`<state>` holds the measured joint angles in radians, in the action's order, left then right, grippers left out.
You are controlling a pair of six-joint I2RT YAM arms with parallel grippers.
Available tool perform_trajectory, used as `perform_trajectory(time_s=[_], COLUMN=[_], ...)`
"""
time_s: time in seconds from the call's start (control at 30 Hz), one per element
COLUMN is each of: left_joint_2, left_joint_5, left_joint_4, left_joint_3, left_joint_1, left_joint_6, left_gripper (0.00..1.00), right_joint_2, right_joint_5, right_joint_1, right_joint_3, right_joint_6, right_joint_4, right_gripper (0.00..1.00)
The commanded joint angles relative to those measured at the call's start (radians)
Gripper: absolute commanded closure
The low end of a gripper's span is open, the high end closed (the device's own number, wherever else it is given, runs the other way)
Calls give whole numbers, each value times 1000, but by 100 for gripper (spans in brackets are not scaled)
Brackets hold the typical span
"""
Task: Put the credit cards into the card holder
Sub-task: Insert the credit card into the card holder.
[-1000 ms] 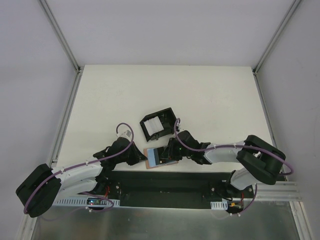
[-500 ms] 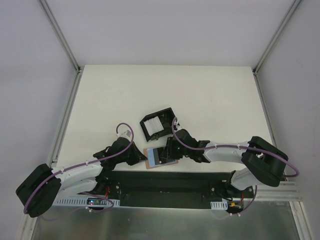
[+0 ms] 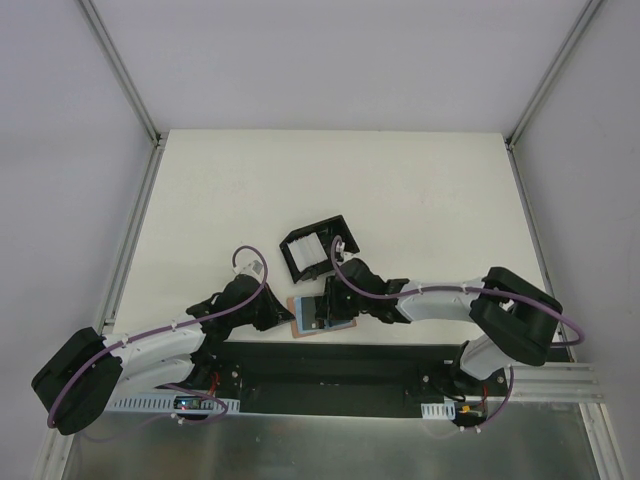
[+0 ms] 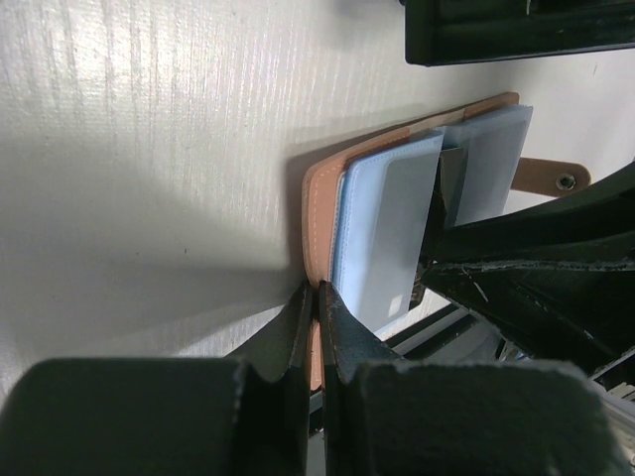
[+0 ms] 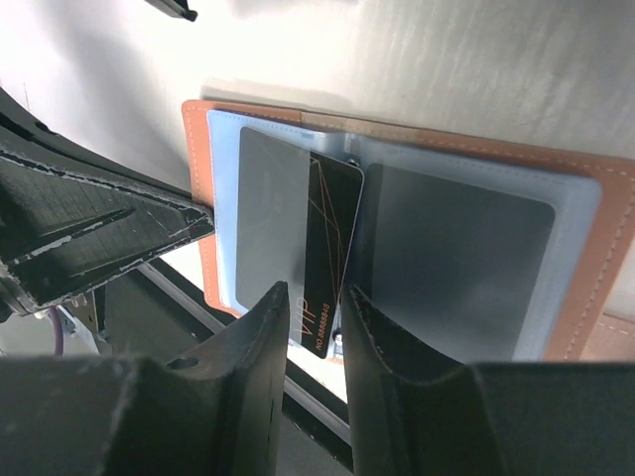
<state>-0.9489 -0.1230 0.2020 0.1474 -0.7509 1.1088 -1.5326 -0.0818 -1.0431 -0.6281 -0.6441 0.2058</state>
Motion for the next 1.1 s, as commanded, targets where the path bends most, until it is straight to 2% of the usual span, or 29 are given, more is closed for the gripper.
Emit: perform_trajectory(time_s=[0.0, 0.5, 0.8, 1.07], left_joint_2=[-5, -5, -4, -13], left_joint_5=[0, -1, 0, -10], left_joint_4=[-26, -21, -21, -26], left_joint_3=[-11, -16, -17, -9], left_joint_1=[7, 8, 7, 8], left_joint_6=[-12, -15, -33, -56], left_gripper=[100, 100, 100, 100], right_joint_2=[-35, -34, -9, -12], right_joint_5=[-1, 13, 76, 39], right_joint_1=[-21, -43, -83, -84], right_joint_3=[-45, -73, -68, -84], right_joint_6=[37, 127, 256, 351], right_joint_4=[-48, -6, -8, 33], right_gripper=[70, 68, 69, 66])
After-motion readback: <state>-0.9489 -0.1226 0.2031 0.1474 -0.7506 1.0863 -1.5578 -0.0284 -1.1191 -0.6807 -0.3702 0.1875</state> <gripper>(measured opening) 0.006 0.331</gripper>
